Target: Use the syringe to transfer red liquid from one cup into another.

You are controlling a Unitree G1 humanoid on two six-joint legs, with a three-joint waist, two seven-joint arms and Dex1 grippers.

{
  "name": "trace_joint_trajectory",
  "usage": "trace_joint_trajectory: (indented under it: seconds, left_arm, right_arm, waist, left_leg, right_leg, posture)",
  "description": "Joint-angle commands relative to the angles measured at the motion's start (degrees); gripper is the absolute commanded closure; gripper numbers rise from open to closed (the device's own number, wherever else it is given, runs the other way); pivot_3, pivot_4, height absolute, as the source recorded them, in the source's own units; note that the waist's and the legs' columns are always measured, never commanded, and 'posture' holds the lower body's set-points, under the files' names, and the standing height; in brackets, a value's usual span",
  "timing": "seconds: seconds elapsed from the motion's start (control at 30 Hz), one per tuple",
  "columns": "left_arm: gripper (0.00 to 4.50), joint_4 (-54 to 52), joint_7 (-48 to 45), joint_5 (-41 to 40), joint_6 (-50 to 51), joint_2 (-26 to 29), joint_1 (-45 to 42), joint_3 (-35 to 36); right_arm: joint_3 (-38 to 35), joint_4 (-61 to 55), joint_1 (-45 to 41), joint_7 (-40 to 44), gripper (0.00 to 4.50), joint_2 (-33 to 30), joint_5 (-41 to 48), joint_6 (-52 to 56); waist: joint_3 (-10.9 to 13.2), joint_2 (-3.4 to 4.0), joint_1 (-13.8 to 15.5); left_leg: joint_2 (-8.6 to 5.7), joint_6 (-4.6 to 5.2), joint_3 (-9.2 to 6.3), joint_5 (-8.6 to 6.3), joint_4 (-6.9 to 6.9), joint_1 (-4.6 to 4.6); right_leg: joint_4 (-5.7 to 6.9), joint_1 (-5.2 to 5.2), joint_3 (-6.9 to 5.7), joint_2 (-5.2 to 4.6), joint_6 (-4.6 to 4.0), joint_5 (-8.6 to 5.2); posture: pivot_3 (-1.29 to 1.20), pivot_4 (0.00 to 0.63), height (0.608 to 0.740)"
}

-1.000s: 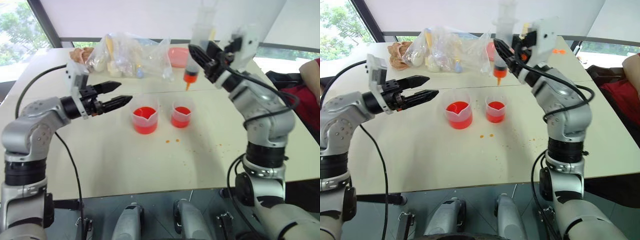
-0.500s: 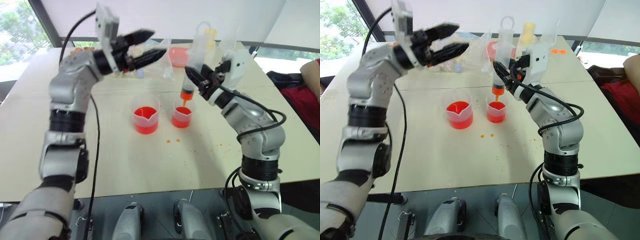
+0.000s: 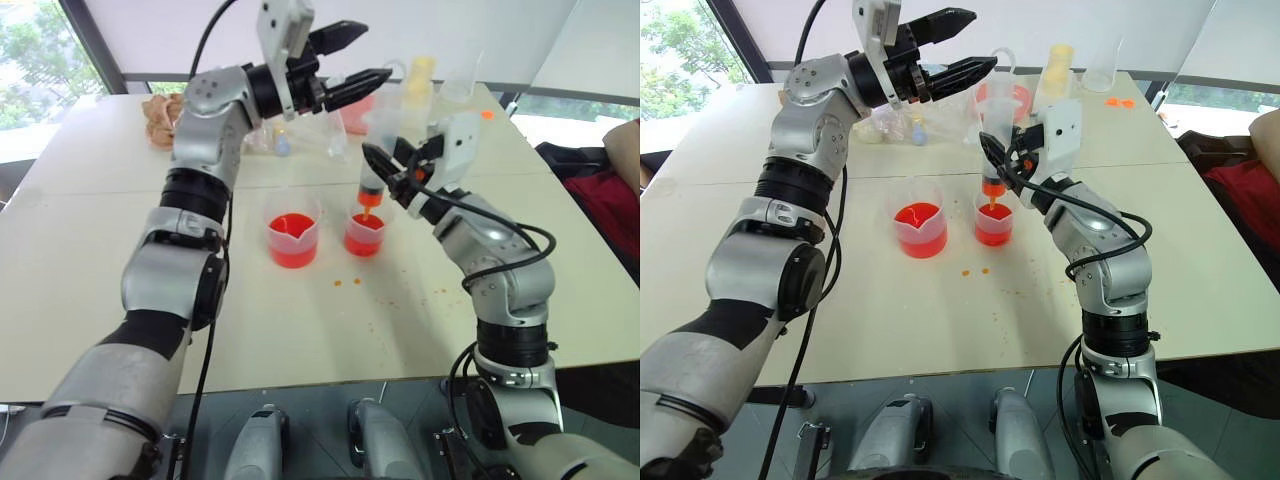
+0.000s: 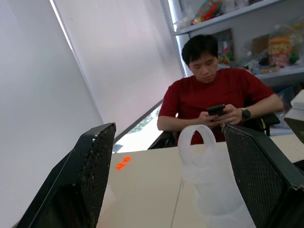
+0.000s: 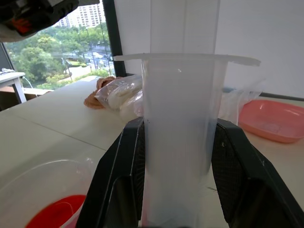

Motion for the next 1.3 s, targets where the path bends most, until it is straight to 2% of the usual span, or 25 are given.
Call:
trace_joint_trajectory:
  seconds: [0.03, 0.23, 0.33, 0.4, 0.53, 0.57, 0.97, 1.3]
  left_arm:
    - [0.75, 3.20, 2.39, 2.39, -3.66, -0.49, -3.52, 0.54]
    - [0.75, 9.66, 6.70, 6.25, -7.96, -1.58, -5.88, 0.16]
    - [1.58, 11.05, 7.83, 8.33, -9.57, -2.26, -6.01, -0.60]
    - [2.41, 11.18, 7.81, 9.29, -10.42, -2.78, -5.84, -0.84]
    - [4.34, 10.53, 6.84, 9.57, -10.92, -3.69, -5.37, -0.70]
    - [4.46, 10.23, 6.25, 9.36, -10.72, -3.86, -5.24, -0.61]
    - [4.46, 0.09, -4.56, 5.99, -3.02, -5.95, 2.13, -1.23]
    - [4.46, -9.16, -5.11, 5.57, 2.28, -7.21, 8.56, -3.46]
  right_arm:
    - [0.50, -2.92, -0.23, 0.00, 3.10, 0.18, -0.30, -1.84]
    - [1.48, -4.35, 0.82, -0.35, 3.10, 0.47, -0.64, -2.16]
    - [2.09, -5.22, 1.28, -0.30, 3.10, 0.41, -1.04, -2.33]
    - [2.27, -5.58, 1.55, -0.30, 3.10, 0.45, -1.27, -2.36]
    - [2.36, -5.78, 1.64, -0.32, 3.10, 0.44, -1.71, -2.38]
    - [2.34, -5.79, 1.62, -0.32, 3.10, 0.49, -1.78, -2.41]
    - [1.47, -4.84, 0.31, -0.01, 3.10, 0.50, -1.92, -3.18]
    - [0.24, -3.44, -0.54, 1.43, 3.10, -1.18, -2.70, -4.25]
  waist:
    - [0.00, 0.00, 0.05]
    - [0.01, -0.01, 0.12]
    - [0.01, -0.02, 0.16]
    - [0.01, -0.02, 0.16]
    - [0.01, -0.02, 0.10]
    - [0.01, -0.02, 0.00]
    - [0.01, -0.02, 0.04]
    - [0.01, -0.01, 0.09]
  left_leg:
    - [0.00, 0.00, 0.00, 0.00, 0.00, -0.01]
    - [0.00, 0.00, -0.01, 0.00, 0.00, -0.01]
    - [0.00, 0.00, 0.00, 0.00, 0.00, -0.01]
    - [0.00, 0.00, 0.00, 0.00, 0.00, -0.02]
    - [0.00, 0.00, -0.01, 0.00, 0.00, -0.02]
    - [0.00, 0.00, -0.01, 0.00, 0.00, -0.02]
    - [0.01, 0.01, -0.03, 0.00, 0.01, -0.01]
    - [0.01, 0.00, -0.03, 0.00, 0.03, -0.01]
  right_leg:
    - [0.00, 0.00, 0.00, 0.00, 0.00, 0.00]
    - [-0.01, 0.00, 0.00, 0.00, 0.01, 0.00]
    - [-0.01, 0.00, -0.01, 0.00, 0.01, 0.00]
    - [-0.01, 0.00, -0.01, 0.00, 0.01, 0.00]
    - [-0.01, 0.00, -0.01, 0.00, 0.01, 0.00]
    - [-0.01, 0.00, -0.01, 0.01, 0.01, 0.00]
    - [0.01, 0.00, 0.00, 0.02, 0.01, 0.00]
    - [0.02, 0.00, 0.00, 0.02, 0.01, 0.00]
  posture:
    - [0.00, 0.150, 0.740]
    - [0.00, 0.150, 0.740]
    - [0.00, 0.150, 0.740]
    - [0.00, 0.150, 0.740]
    - [0.00, 0.150, 0.740]
    - [0.00, 0.150, 0.740]
    - [0.00, 0.150, 0.740]
    - [0.00, 0.150, 0.740]
